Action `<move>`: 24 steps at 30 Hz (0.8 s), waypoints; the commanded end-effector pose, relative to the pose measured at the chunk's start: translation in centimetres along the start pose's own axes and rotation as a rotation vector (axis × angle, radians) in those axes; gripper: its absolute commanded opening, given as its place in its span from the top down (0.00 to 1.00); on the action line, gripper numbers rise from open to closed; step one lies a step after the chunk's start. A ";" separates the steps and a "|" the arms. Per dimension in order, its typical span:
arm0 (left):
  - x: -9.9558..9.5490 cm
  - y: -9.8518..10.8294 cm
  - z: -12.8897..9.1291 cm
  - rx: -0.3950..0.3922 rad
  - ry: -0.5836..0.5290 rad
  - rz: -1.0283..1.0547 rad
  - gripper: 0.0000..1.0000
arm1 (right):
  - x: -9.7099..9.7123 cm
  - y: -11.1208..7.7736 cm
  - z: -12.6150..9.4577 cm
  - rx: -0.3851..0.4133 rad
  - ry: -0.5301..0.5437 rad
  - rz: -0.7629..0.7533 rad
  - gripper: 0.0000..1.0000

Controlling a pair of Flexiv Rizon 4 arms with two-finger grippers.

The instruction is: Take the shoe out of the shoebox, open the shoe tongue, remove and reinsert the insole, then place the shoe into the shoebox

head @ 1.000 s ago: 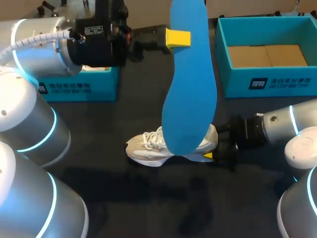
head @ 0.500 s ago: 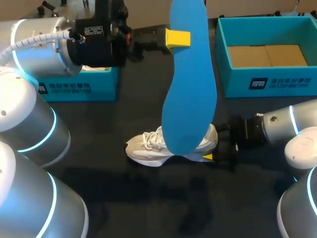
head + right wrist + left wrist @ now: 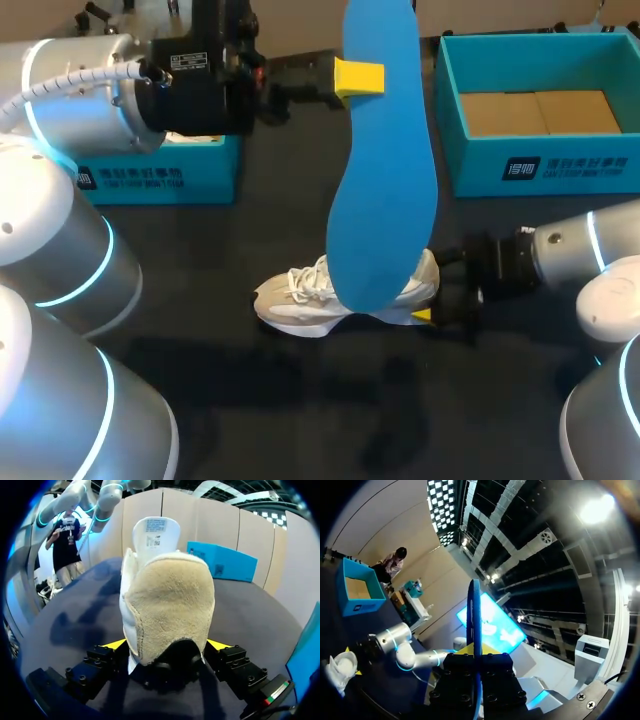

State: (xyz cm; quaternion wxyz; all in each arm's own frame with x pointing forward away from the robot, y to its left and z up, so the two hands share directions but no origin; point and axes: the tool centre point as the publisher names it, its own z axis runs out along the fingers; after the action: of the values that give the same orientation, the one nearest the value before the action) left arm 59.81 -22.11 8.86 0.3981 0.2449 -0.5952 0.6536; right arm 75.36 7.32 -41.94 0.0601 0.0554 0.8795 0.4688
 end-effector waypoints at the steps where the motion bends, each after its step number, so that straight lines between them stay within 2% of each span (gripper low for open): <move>1: -0.1 0.0 0.1 0.001 0.000 0.001 1.00 | 0.6 0.9 -1.0 0.040 -0.001 0.004 0.00; 14: -0.1 0.0 0.1 0.001 0.000 0.001 1.00 | 1.0 1.9 -3.0 0.214 -0.009 0.043 0.00; 24: -0.1 0.0 0.1 0.001 0.000 0.001 1.00 | 1.1 3.4 -4.4 0.340 0.004 0.037 0.00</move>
State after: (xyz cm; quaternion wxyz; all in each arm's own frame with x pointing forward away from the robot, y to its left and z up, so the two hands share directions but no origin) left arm 59.81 -22.11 8.86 0.3981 0.2450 -0.5952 0.6536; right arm 73.97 5.90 -37.71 0.0461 0.0780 0.9254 0.3680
